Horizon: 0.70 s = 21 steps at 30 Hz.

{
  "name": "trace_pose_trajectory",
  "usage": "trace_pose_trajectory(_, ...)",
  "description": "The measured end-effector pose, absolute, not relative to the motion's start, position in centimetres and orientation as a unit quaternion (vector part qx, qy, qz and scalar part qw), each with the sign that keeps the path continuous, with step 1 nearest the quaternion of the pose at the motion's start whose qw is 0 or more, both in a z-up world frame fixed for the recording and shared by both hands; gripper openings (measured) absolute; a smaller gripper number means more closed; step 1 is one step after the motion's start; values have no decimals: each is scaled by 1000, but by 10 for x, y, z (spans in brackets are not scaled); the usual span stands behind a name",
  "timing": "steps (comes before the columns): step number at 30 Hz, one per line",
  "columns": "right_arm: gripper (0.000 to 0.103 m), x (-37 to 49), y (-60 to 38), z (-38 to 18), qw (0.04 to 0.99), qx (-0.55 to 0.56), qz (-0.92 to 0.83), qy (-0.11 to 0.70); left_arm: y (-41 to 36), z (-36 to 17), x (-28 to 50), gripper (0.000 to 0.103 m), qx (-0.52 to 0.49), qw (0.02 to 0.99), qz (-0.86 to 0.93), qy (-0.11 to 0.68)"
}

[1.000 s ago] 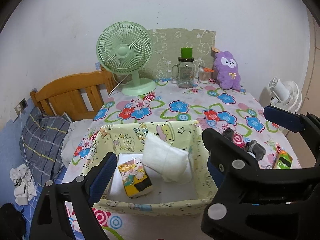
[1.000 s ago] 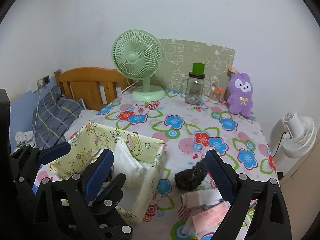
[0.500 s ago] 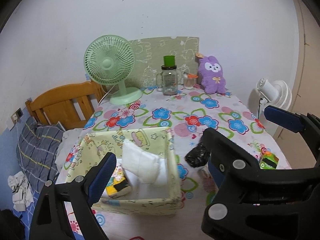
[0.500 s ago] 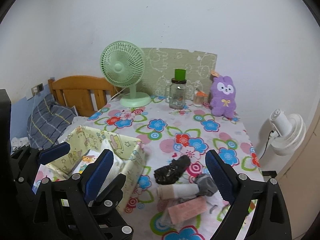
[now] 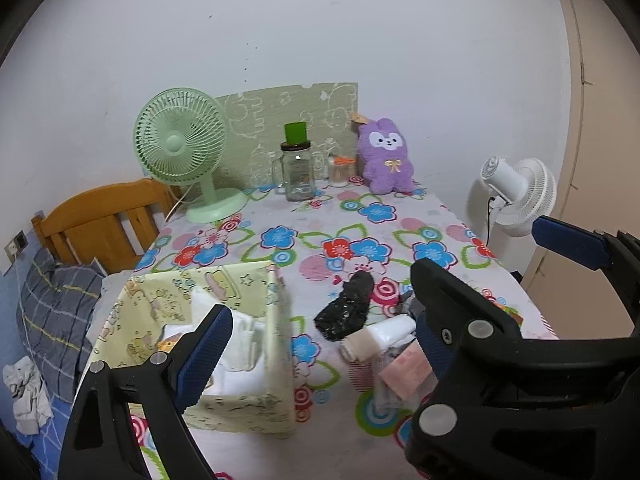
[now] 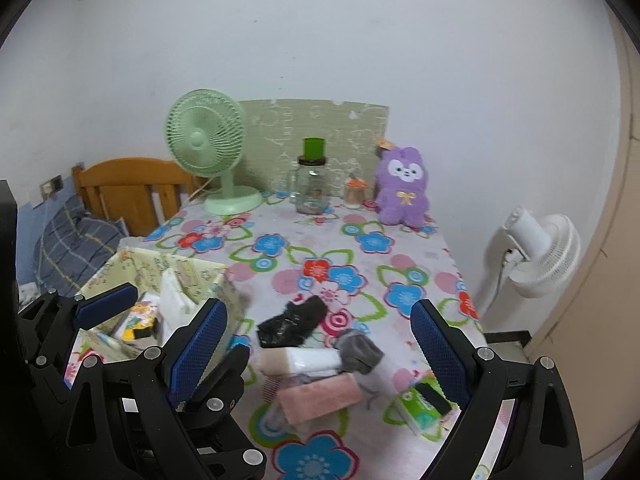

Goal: Organize soft objects
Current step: 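Move both tools back over the pile of items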

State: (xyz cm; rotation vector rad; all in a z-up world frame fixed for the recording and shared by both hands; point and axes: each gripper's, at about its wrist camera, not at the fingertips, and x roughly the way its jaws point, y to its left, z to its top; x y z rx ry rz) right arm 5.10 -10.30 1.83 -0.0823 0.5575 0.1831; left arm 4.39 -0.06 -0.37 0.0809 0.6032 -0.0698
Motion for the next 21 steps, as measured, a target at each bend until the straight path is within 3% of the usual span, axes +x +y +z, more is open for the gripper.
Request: trace_pose_trajectory(21, 95, 44, -154, -28, 954, -20, 52, 295, -46, -49, 45, 94, 21, 944, -110, 309)
